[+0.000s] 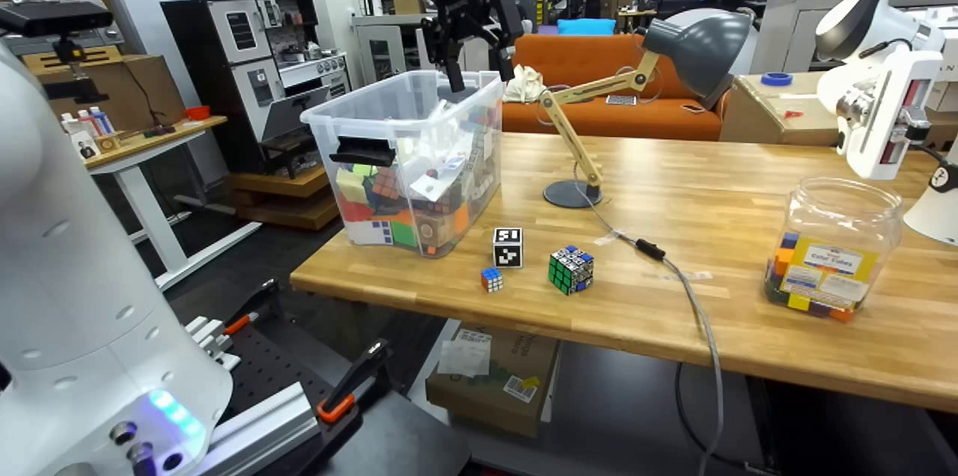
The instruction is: Take out a Rubik's cube from the container on the left and put it on the table, turn off the lamp
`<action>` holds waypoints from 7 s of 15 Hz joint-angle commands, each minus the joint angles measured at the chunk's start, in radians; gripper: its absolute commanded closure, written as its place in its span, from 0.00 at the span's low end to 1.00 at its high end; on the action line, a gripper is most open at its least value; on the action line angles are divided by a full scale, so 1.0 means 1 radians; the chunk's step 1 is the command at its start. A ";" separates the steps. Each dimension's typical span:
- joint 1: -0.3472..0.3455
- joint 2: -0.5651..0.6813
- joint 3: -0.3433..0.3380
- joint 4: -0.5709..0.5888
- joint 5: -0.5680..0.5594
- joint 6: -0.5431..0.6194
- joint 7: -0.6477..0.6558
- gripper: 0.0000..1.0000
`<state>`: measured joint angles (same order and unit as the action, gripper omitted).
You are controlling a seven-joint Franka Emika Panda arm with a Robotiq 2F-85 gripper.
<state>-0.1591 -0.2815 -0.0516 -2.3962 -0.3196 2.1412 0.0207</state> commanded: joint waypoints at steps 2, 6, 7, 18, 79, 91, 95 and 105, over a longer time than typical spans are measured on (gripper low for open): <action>0.011 0.000 -0.010 0.001 -0.003 -0.003 0.002 0.00; 0.011 0.000 -0.010 0.000 -0.003 -0.003 0.002 0.00; 0.011 0.000 -0.010 0.000 -0.003 -0.003 0.002 0.00; 0.058 -0.006 0.019 0.006 0.023 0.029 -0.037 0.00; 0.228 0.265 0.166 0.241 -0.100 0.299 0.180 0.00; 0.292 0.522 0.104 0.468 -0.028 0.331 0.382 0.00; 0.320 0.572 0.086 0.526 -0.043 0.321 0.425 0.00; 0.339 0.707 0.032 0.615 0.026 0.262 0.625 0.00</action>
<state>0.1619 0.3436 0.0003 -1.8579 -0.3664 2.4567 0.5915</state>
